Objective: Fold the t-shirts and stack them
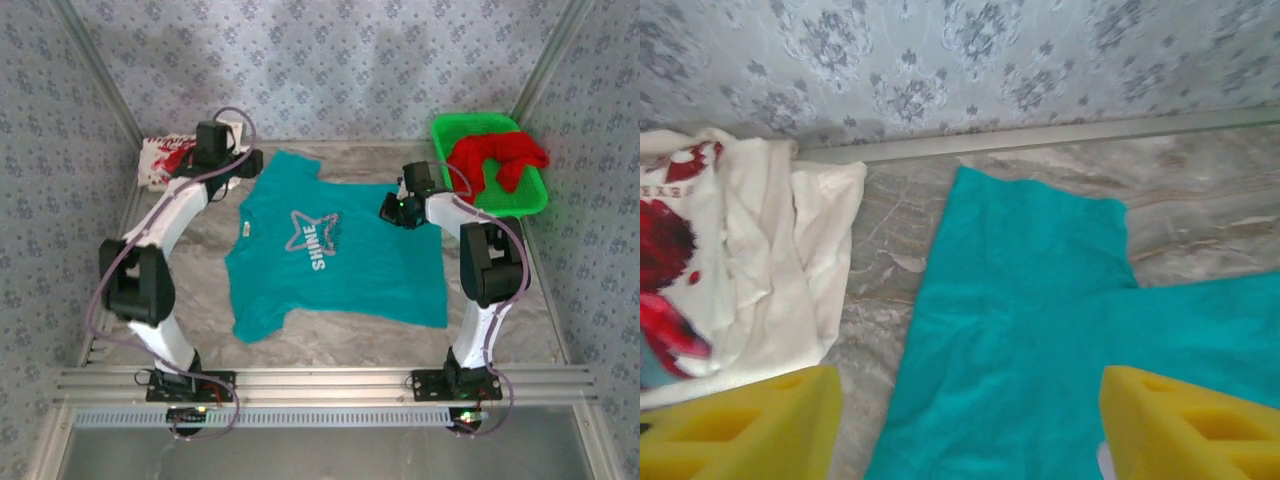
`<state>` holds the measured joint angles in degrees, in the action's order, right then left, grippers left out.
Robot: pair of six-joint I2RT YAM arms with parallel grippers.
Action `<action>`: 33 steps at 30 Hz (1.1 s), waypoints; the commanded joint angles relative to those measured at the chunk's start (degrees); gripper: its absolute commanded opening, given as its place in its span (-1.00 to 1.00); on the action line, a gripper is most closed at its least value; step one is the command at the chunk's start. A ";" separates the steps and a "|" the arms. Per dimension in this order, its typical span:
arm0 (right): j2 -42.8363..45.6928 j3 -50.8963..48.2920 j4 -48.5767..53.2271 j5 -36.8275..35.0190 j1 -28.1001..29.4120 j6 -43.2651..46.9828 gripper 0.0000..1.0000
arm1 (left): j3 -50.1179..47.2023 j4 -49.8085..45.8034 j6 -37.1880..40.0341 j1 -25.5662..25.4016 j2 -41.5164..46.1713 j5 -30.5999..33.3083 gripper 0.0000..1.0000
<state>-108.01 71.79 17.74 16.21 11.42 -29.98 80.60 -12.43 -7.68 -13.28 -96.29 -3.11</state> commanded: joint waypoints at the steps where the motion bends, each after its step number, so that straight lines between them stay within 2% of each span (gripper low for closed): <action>1: -1.07 -1.20 2.95 -5.01 1.18 0.69 -1.00 | -11.12 2.98 -4.95 -1.25 0.92 -1.69 -0.01; 2: -2.06 -0.33 3.83 -6.32 1.78 0.89 -1.00 | -13.07 3.13 -6.14 -1.40 0.73 -1.10 -0.14; 3: -3.47 1.27 4.52 -6.77 2.37 1.27 -1.00 | -14.66 3.62 -7.38 -1.31 0.21 -1.54 -0.19; 6: -7.14 4.58 5.23 -6.69 3.44 0.73 -1.00 | -17.55 6.98 -10.98 -1.40 -2.59 -3.26 -0.22; 8: -9.09 5.99 5.14 -7.43 3.77 -0.45 -1.00 | -16.89 7.79 -12.84 -1.48 -5.47 -4.20 -0.32; 10: -10.60 7.05 4.64 -8.70 3.90 -1.65 -1.00 | -15.66 9.24 -14.25 -1.79 -8.57 -5.47 -0.33; 17: -19.27 15.00 3.84 -5.45 3.08 -4.82 -1.00 | -4.38 3.64 -17.29 -1.76 -21.56 -4.32 -0.42; 21: -25.33 24.18 4.71 -4.75 2.33 -4.82 -1.00 | 2.22 2.76 -18.76 -0.93 -26.75 -4.27 -0.42; 24: -27.44 29.96 6.00 -4.75 1.68 -5.30 -1.00 | 8.28 -0.41 -19.39 0.07 -29.43 -3.65 -0.41; 25: -27.39 30.85 6.22 -5.06 1.60 -5.35 -1.00 | 9.57 -1.28 -19.76 0.39 -29.62 -4.24 -0.48; 28: -26.76 33.56 8.18 -5.32 1.25 -5.35 -1.00 | 8.03 -1.36 -20.73 0.23 -25.89 -2.29 -0.49; 29: -26.07 33.85 8.53 -4.67 1.11 -5.44 -1.00 | 6.77 -2.34 -21.93 0.25 -23.95 0.06 -0.42; 31: -23.81 33.79 8.06 -2.79 0.84 -5.42 -1.00 | 2.90 -2.79 -23.23 0.44 -18.85 3.20 -0.07; 33: -19.60 34.20 11.42 3.52 0.79 -4.70 -0.88 | 0.14 -6.07 -23.56 0.20 -12.29 6.56 0.19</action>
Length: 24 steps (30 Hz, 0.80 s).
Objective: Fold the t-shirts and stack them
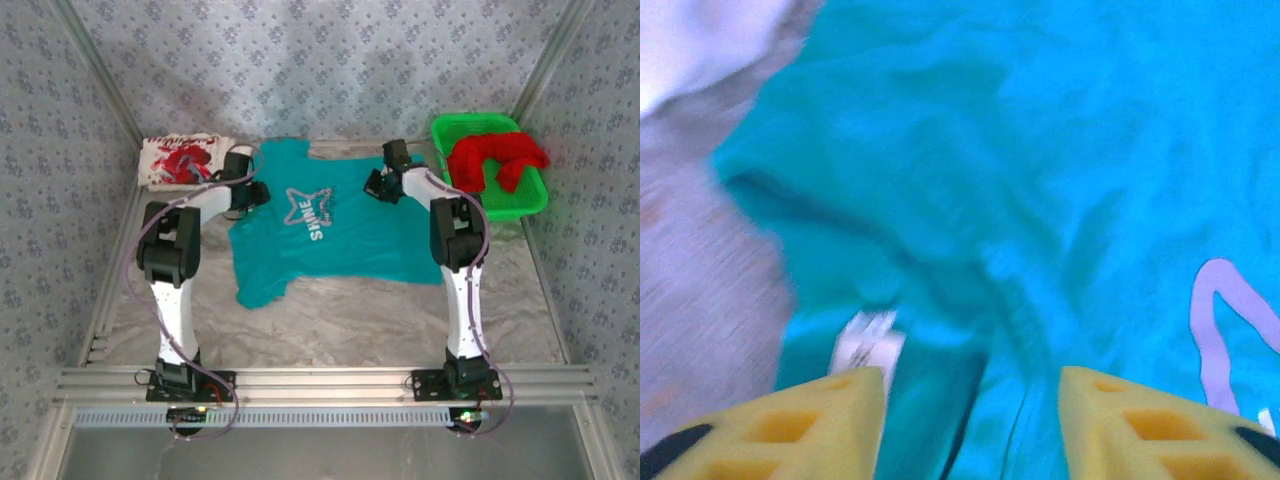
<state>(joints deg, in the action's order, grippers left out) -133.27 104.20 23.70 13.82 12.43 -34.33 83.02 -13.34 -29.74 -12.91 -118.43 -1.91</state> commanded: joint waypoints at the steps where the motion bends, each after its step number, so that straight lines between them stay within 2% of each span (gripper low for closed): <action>1: 8.92 0.68 5.68 7.57 0.06 0.49 -0.81 | -3.58 -6.56 -1.03 -0.59 13.08 6.03 0.25; 4: 22.42 -8.24 5.49 6.11 2.15 4.73 -0.59 | -8.74 -11.09 0.25 -2.11 24.07 6.41 0.29; 6: 31.65 -17.00 4.01 6.09 2.72 6.97 -0.51 | -15.79 -13.62 -1.71 -2.21 31.69 5.54 0.26; 10: 46.66 -39.57 -8.34 8.60 2.65 8.05 -0.44 | -34.52 -15.26 -9.83 -2.30 47.24 1.30 0.18; 13: 53.64 -52.45 -14.62 8.56 3.71 8.46 -0.44 | -42.49 -18.48 -15.43 -5.31 55.47 0.46 0.20; 18: 59.18 -61.69 -16.90 2.69 6.46 10.85 -0.42 | -48.54 -22.30 -22.69 -8.80 61.90 -0.04 0.22; 24: 56.01 -60.04 -17.51 1.21 6.39 11.90 -0.42 | -52.98 -16.94 -23.24 -8.80 60.16 -2.76 0.15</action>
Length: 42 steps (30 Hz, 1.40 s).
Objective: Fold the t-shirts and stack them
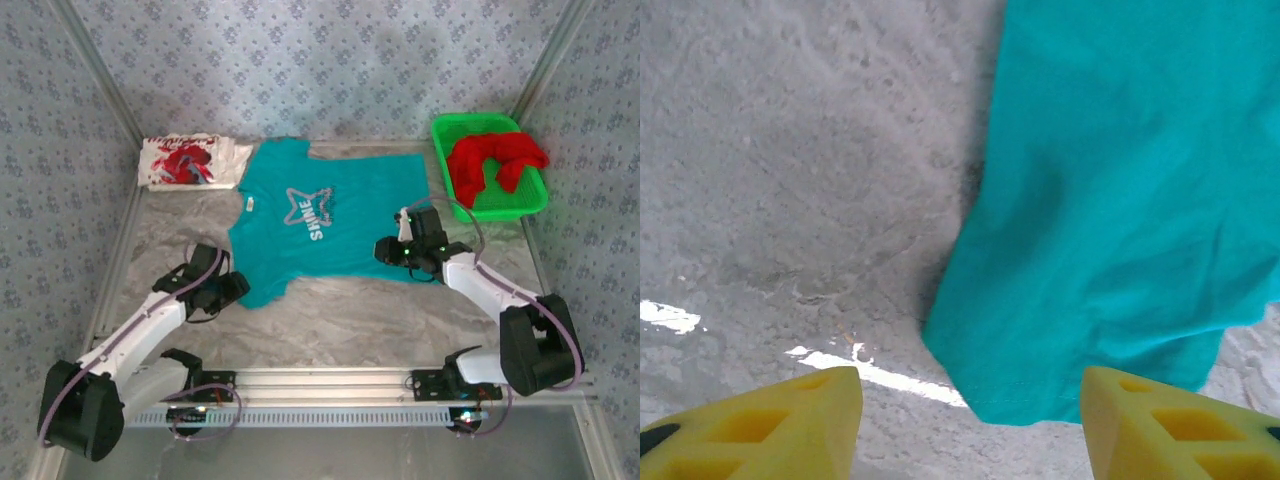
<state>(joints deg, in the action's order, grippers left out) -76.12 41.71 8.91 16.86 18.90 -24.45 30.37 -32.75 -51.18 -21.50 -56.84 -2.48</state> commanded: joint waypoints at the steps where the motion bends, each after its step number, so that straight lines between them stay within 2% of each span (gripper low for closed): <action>1: -1.91 2.74 -2.99 -1.83 0.04 1.88 -0.41 | 0.12 3.03 -1.45 -0.21 -2.68 -2.89 0.11; 6: -2.87 2.93 -5.56 0.06 0.60 1.76 -0.38 | 1.23 2.96 -0.05 -0.83 -5.51 -3.23 -0.11; 11: -3.14 1.93 -7.36 0.38 0.75 0.86 -0.36 | 1.14 5.90 0.77 -0.91 -9.82 -4.95 -0.11; 17: -1.82 1.45 -8.18 1.42 1.23 1.63 -0.35 | 2.14 6.65 2.43 -1.00 -12.92 -3.86 -0.15; 25: 2.05 -2.66 -12.29 2.92 2.65 2.69 -0.33 | 2.50 9.04 3.28 -1.00 -15.75 -4.22 -0.80; 29: 3.95 -2.68 -9.72 -0.59 2.86 2.45 -0.32 | 4.13 6.96 3.91 -1.00 -15.04 -3.67 -1.00; 31: 5.43 -2.81 -7.16 -4.55 2.55 1.39 -0.32 | 5.06 5.63 4.20 -1.00 -14.09 -3.35 -1.00; 34: 8.94 -4.79 -4.21 -7.04 -0.47 -2.59 -0.24 | 6.63 3.68 4.56 -1.00 -11.65 -2.81 -1.00; 37: 12.31 -6.43 0.67 -3.90 -8.04 -6.88 -0.23 | 8.78 1.57 5.09 -1.00 -9.06 -1.95 -1.00; 39: 13.97 -6.65 7.66 -3.61 -12.72 -8.82 -0.16 | 9.75 0.63 5.71 -1.00 -7.91 -1.31 -1.00; 42: 14.39 -6.15 16.09 0.51 -22.90 -8.76 -0.13 | 10.47 -0.02 6.10 -0.53 -6.88 -1.13 -1.00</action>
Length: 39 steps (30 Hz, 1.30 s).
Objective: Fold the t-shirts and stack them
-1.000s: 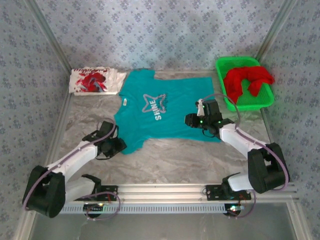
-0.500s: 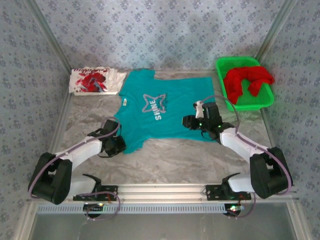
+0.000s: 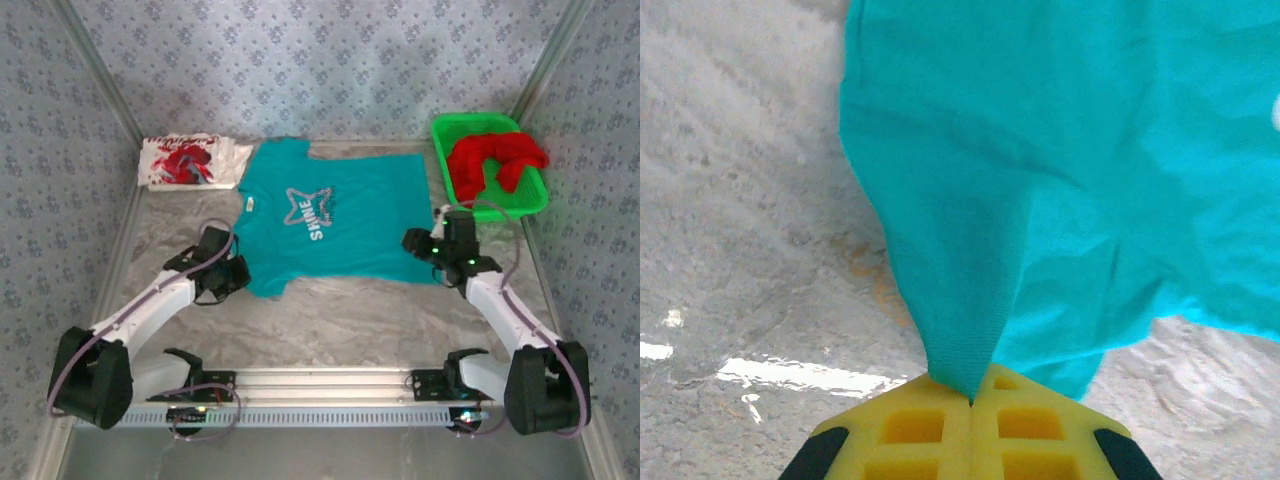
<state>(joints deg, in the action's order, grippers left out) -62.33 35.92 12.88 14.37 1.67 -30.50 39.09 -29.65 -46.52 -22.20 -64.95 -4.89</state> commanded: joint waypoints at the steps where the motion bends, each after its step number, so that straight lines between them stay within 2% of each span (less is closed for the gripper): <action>1: 0.18 -0.31 14.24 5.19 -9.58 -2.24 -0.12 | 2.07 -3.05 1.43 0.50 1.34 0.84 -1.00; 4: -2.43 -0.43 16.81 10.95 -17.92 0.60 -0.11 | 3.21 -2.18 1.59 1.72 1.35 -0.97 -1.00; 6: -5.24 -0.01 17.62 13.30 -20.35 2.41 -0.11 | 4.18 -2.27 2.04 2.36 0.93 -1.69 -1.00; 11: -14.73 1.92 17.55 17.26 -21.18 6.18 -0.12 | 6.26 -3.54 2.72 2.60 0.64 -2.75 -1.00; 19: -18.37 0.38 9.98 20.58 -20.60 3.43 -0.14 | 4.25 -2.47 1.96 2.68 0.75 -2.67 -1.00; 24: -19.07 0.11 10.24 18.87 -19.12 2.24 -0.16 | 4.64 -2.47 2.49 2.72 -0.08 -2.92 -1.00; 32: -9.05 -1.85 14.55 10.27 -19.82 0.07 -0.15 | 4.56 -2.18 3.83 3.18 -0.53 -2.83 -1.00; 39: -12.92 -2.88 14.18 10.85 -19.87 -0.28 -0.19 | 4.69 -1.75 5.20 3.90 -0.66 -3.37 -1.00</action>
<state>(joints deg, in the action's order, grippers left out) -73.95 34.17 25.56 26.28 -17.91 -29.58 43.77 -31.46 -42.89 -18.74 -65.67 -7.35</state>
